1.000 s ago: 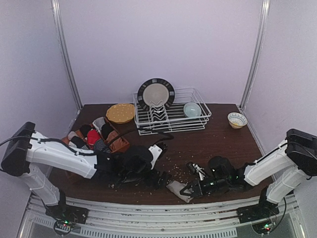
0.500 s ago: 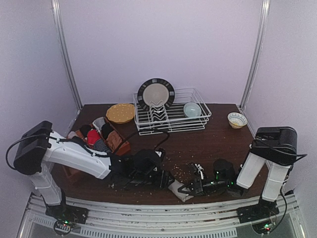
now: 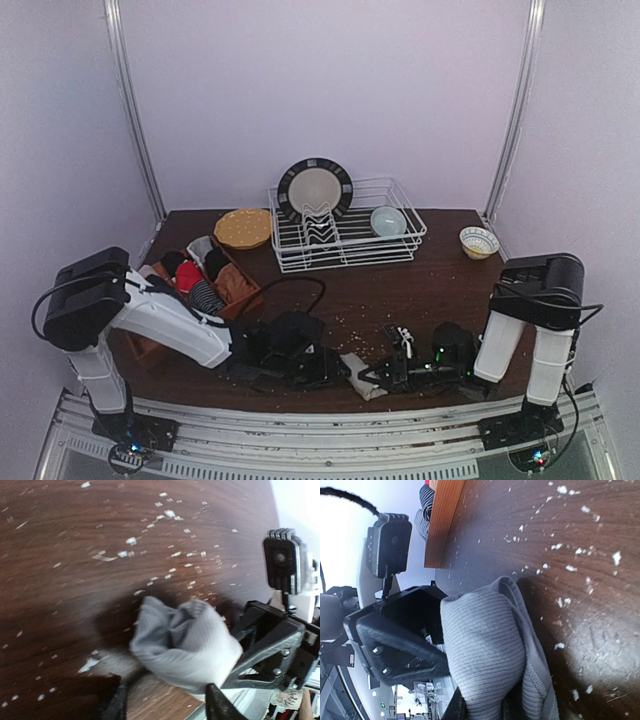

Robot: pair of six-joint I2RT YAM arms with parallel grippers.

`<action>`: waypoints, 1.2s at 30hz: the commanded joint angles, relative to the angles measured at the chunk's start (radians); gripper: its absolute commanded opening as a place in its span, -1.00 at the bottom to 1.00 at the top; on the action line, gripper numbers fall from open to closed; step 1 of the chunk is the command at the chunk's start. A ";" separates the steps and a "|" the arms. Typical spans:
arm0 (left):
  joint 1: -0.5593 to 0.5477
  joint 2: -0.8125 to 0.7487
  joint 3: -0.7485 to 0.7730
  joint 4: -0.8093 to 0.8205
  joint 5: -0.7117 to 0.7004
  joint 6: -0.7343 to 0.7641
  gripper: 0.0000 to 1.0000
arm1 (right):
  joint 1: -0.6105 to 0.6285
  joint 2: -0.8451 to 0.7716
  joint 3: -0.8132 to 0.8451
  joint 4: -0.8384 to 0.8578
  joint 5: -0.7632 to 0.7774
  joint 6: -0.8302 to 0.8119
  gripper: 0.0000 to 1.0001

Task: Roll the underwear
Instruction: Pick up the underwear from the center of the board.

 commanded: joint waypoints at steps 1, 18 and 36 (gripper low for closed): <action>0.004 0.064 -0.024 0.174 0.055 -0.126 0.20 | 0.002 0.043 -0.030 -0.125 0.088 -0.015 -1.00; 0.033 0.252 0.012 0.343 0.062 -0.244 -0.23 | 0.011 0.087 -0.025 -0.046 0.047 -0.022 -1.00; 0.068 0.068 -0.103 0.260 -0.083 -0.099 -1.00 | 0.040 -0.296 0.054 -0.507 0.006 -0.230 0.42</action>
